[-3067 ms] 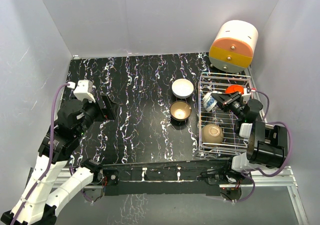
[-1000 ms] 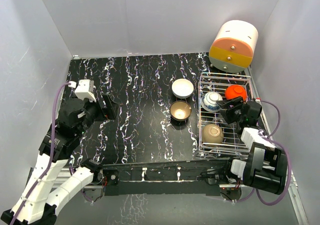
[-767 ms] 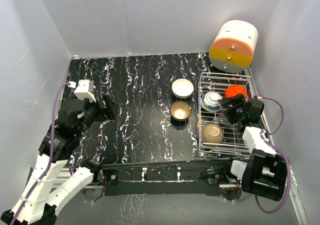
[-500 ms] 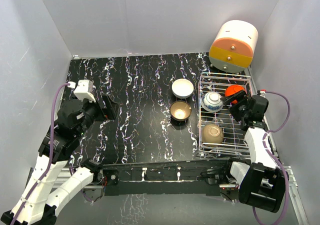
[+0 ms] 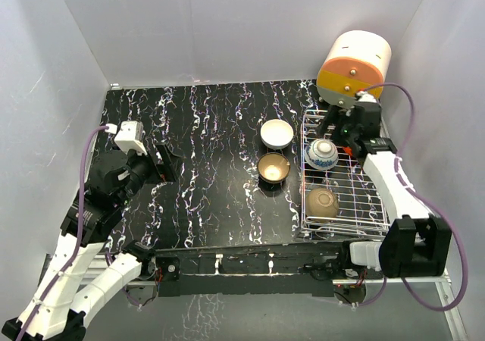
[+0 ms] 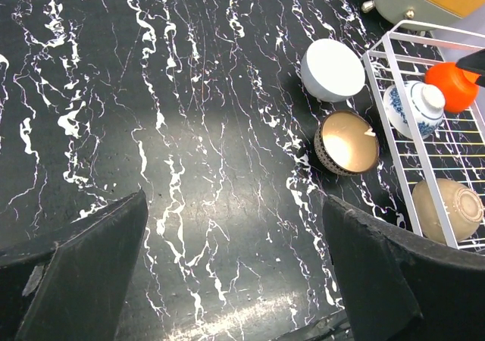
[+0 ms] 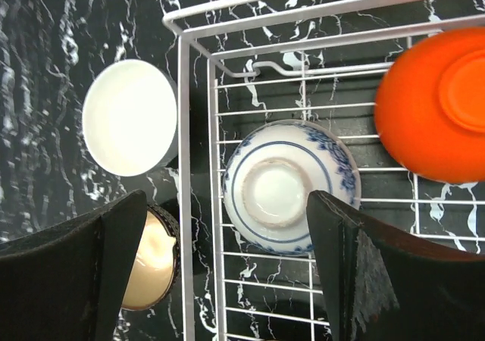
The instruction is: Load the bowls into the dish rack
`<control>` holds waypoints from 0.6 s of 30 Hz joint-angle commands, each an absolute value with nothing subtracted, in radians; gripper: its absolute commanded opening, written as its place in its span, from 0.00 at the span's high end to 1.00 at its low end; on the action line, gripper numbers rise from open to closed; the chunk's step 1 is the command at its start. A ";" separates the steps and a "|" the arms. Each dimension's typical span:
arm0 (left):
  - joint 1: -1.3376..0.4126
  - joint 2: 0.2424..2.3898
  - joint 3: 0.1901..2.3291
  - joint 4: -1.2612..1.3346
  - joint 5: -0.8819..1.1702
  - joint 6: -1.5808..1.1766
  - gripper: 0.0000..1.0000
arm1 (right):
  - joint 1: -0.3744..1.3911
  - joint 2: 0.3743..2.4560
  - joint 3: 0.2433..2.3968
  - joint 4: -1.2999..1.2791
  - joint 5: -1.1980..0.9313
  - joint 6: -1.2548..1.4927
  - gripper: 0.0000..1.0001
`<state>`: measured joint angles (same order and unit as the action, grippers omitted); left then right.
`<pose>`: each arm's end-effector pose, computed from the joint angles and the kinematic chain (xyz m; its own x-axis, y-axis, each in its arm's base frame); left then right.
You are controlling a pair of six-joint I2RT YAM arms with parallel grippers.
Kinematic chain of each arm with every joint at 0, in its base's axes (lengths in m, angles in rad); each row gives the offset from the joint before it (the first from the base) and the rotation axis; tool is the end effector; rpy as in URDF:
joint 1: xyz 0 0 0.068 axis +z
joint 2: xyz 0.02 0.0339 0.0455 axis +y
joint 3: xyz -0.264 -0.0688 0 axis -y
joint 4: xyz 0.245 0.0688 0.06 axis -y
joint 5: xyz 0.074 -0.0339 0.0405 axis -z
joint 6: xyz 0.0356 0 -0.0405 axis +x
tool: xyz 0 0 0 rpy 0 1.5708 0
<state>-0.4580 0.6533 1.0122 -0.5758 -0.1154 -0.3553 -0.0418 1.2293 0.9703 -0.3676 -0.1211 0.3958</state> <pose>0.1144 -0.0518 0.3927 -0.2987 -0.2380 -0.9242 0.2501 0.9150 -0.3165 0.2723 -0.0071 0.2934 -0.5623 0.4066 -0.7201 0.1739 0.9095 0.3777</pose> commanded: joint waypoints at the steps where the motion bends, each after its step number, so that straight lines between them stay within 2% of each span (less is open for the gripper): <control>1: -0.461 0.648 1.009 -0.559 -0.103 -0.362 0.03 | 0.096 1.306 1.084 -0.470 0.119 0.266 0.10; 6: -0.460 0.637 1.012 -0.572 -0.116 -0.355 0.03 | 0.132 1.368 1.100 -0.498 0.219 0.241 0.08; 18: -0.460 0.602 0.986 -0.576 -0.132 -0.351 0.03 | 0.135 1.440 1.106 -0.501 0.218 0.189 0.08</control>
<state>-0.4576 0.6189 1.0016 -0.5766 -0.1192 -0.3584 0.1352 1.4284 1.0542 -0.5213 0.1886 0.2153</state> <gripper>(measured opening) 0.970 0.917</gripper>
